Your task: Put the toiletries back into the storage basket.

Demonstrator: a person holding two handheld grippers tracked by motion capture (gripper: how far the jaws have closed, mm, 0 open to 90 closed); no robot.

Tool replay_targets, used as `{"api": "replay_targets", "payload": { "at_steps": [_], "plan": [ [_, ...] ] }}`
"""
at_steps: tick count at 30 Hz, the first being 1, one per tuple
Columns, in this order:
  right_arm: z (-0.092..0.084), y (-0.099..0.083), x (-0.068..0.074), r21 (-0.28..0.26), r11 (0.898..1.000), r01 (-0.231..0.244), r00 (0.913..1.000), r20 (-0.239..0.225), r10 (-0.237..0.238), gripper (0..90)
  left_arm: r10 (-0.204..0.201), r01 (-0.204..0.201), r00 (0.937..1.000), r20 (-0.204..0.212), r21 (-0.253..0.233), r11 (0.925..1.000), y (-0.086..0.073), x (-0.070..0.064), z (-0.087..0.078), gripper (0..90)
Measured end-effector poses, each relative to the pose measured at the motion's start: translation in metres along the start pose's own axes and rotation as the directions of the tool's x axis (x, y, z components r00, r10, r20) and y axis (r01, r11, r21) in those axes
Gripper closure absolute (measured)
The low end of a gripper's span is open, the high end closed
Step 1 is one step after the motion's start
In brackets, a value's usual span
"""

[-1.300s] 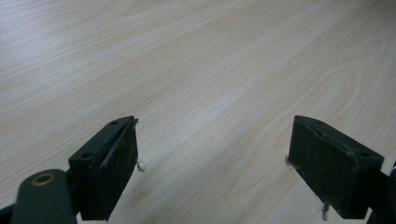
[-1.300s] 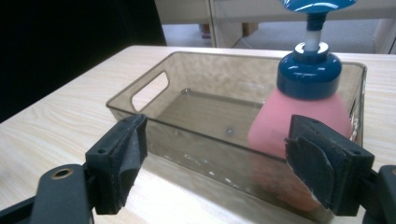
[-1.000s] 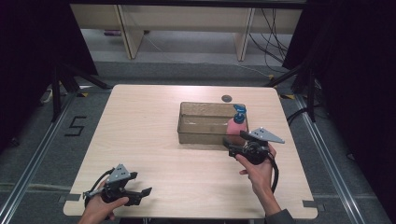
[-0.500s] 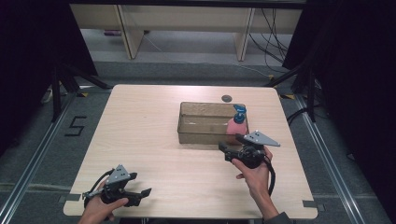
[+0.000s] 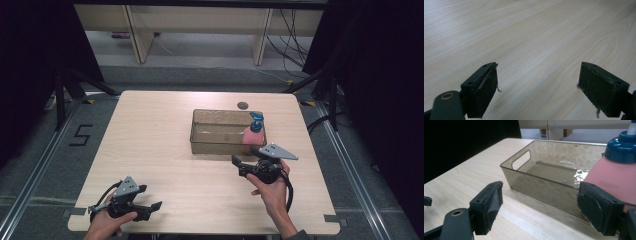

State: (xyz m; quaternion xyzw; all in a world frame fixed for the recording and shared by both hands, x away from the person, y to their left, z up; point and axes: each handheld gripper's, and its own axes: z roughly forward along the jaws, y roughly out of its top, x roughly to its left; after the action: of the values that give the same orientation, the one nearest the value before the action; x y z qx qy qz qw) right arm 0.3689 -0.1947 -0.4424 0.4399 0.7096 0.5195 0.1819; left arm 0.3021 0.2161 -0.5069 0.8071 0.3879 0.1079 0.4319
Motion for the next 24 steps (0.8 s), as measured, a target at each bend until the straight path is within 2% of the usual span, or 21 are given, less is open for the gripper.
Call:
{"api": "replay_targets", "payload": {
  "at_steps": [1,3,4,5,10,11,12,14,15,18,19,20,21,24],
  "plan": [
    [0.001,-0.001,0.000,-0.011,1.000,0.006,0.9999,-0.010,-0.006,21.5,0.014,-0.014,0.9999,-0.001,0.012,0.9998,0.000,0.001,-0.001,15.2],
    [0.001,-0.001,0.000,0.011,1.000,0.020,0.9998,-0.001,-0.020,21.5,0.019,-0.019,0.9998,0.000,0.017,0.9997,0.000,0.001,-0.001,15.2],
    [0.001,-0.001,0.000,0.005,1.000,0.031,0.9995,0.001,-0.031,21.5,0.001,-0.001,1.0000,0.000,0.000,1.0000,0.000,0.000,0.000,15.2],
    [0.001,-0.001,0.001,-0.011,1.000,0.018,0.9996,-0.022,-0.018,21.5,0.001,-0.001,1.0000,0.000,0.000,1.0000,0.000,0.000,0.000,15.2],
    [0.000,-0.002,0.002,-0.007,0.999,0.034,0.9994,-0.008,-0.034,21.5,0.000,0.000,1.0000,0.000,0.000,1.0000,0.000,0.000,0.000,15.2],
    [0.001,-0.004,0.003,0.010,0.999,0.034,0.9994,-0.003,-0.034,21.5,0.007,-0.007,1.0000,0.000,0.005,1.0000,0.000,0.000,0.000,15.2],
    [0.000,-0.004,0.005,0.019,1.000,0.017,0.9993,-0.033,-0.016,21.5,0.000,0.000,1.0000,0.000,0.000,1.0000,0.000,0.000,0.000,15.2],
    [0.001,-0.005,0.005,-0.001,0.999,0.038,0.9990,-0.023,-0.038,21.5,0.000,0.000,1.0000,-0.001,0.001,1.0000,0.000,0.000,0.000,15.2],
    [0.000,-0.006,0.007,0.017,1.000,0.026,0.9995,-0.021,-0.025,21.5,-0.001,0.001,1.0000,-0.001,0.001,1.0000,0.000,0.000,0.000,15.2],
    [0.001,-0.007,0.008,0.001,0.999,0.038,0.9984,-0.043,-0.038,21.6,0.000,0.000,1.0000,-0.001,0.001,1.0000,0.000,0.000,0.000,15.2],
    [0.000,-0.007,0.010,0.014,1.000,0.009,0.9989,-0.046,-0.009,21.6,0.005,-0.005,1.0000,-0.002,0.005,1.0000,0.000,0.000,0.000,15.2],
    [0.000,-0.007,0.010,0.014,1.000,0.009,0.9989,-0.046,-0.009,21.6,0.005,-0.005,1.0000,-0.002,0.005,1.0000,0.000,0.000,0.000,15.2],
    [0.000,-0.008,0.010,0.019,0.999,0.031,0.9988,-0.039,-0.030,21.5,-0.003,0.003,1.0000,-0.001,-0.003,1.0000,0.000,0.000,0.001,15.2],
    [-0.001,-0.010,0.012,0.018,1.000,0.021,0.9983,-0.054,-0.020,21.5,-0.003,0.003,1.0000,-0.001,-0.002,1.0000,0.000,0.000,0.001,15.2]
  ]
}}
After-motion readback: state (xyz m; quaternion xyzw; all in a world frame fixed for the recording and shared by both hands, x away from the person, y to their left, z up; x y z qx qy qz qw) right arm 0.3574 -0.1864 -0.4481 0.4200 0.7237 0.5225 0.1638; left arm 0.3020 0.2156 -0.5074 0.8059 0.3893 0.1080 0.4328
